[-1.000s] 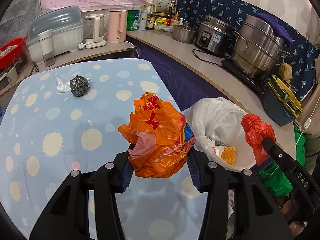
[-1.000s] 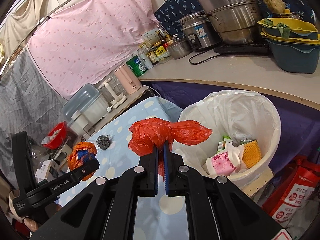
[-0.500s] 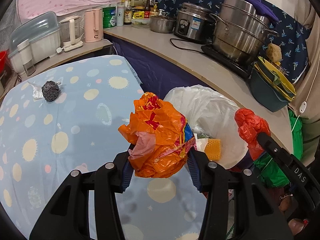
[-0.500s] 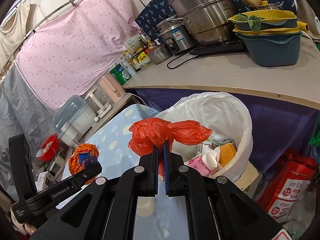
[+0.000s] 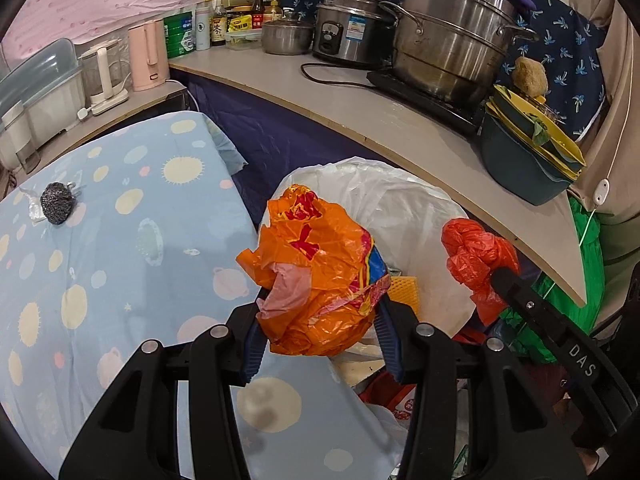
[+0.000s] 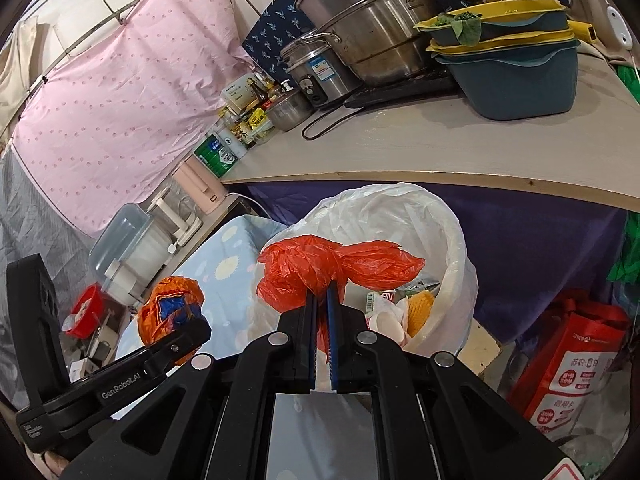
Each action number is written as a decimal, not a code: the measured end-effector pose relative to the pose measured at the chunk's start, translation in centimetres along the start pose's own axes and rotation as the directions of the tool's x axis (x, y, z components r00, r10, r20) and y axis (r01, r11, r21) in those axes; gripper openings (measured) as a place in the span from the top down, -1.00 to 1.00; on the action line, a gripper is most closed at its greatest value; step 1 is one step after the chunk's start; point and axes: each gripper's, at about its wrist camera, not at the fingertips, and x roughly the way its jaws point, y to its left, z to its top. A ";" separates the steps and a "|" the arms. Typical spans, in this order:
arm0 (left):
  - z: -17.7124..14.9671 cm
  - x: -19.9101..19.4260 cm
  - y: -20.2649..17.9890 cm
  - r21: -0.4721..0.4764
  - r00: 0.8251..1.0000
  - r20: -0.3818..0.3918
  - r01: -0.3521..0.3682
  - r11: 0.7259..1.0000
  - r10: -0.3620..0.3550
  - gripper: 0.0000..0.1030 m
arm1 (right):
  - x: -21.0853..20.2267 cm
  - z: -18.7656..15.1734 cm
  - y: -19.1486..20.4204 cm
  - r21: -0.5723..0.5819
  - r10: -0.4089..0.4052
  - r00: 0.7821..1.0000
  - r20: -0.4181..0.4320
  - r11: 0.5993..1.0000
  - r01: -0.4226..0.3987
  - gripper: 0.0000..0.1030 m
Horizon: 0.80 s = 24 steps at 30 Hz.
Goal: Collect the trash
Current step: 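Carry the orange wrapper and red bag over the white trash bag, then open both grippers to drop the wrapper and red bag into the bag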
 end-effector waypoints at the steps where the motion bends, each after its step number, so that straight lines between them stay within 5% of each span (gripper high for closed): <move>1: 0.1 0.2 -0.2 0.004 1.000 -0.002 0.001 1.000 -0.001 0.13 | 0.1 0.1 -0.2 0.002 -0.001 1.000 -0.001 1.000 0.001 0.90; 24: 1.3 4.6 -3.3 0.046 0.998 -0.057 0.015 0.999 -0.012 0.10 | 2.0 1.0 -2.0 0.027 -0.020 1.000 -0.015 0.999 0.021 0.90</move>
